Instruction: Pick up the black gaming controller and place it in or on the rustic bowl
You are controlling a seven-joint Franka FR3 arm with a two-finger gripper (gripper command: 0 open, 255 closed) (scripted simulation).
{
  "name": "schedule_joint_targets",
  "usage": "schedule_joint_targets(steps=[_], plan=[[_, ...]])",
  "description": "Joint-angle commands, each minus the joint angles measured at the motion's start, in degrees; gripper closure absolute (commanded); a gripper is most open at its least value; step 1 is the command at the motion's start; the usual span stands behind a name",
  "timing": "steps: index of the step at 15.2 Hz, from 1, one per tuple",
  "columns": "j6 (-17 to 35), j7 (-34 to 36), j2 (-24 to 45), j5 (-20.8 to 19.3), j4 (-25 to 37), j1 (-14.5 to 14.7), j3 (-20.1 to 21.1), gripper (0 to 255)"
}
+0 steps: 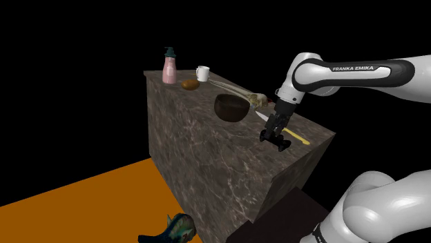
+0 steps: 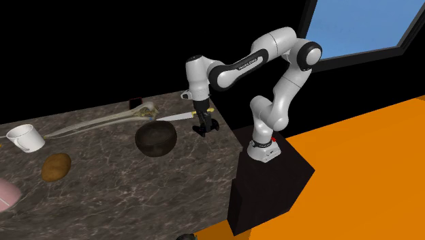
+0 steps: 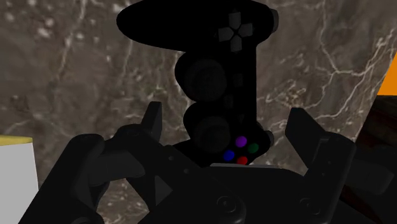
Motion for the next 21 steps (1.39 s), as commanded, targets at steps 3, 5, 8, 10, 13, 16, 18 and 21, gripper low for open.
schedule_joint_targets(steps=[3,5,8,10,13,16,18,21], plan=[[0.1,0.0,0.0,0.0,-0.1,0.0,0.0,0],[0.1,0.0,0.0,0.0,-0.1,0.0,0.0,0],[0.1,0.0,0.0,0.0,-0.1,0.0,0.0,255],[0.1,0.0,0.0,0.0,-0.1,0.0,0.0,255],[0.1,0.0,0.0,0.0,-0.1,0.0,0.0,255],[-0.7,0.2,-0.1,0.0,0.6,0.0,0.1,255],[-2.3,0.4,-0.4,0.0,2.0,0.0,0.2,255],[-4.6,0.8,-0.6,0.0,4.1,0.1,0.3,255]])
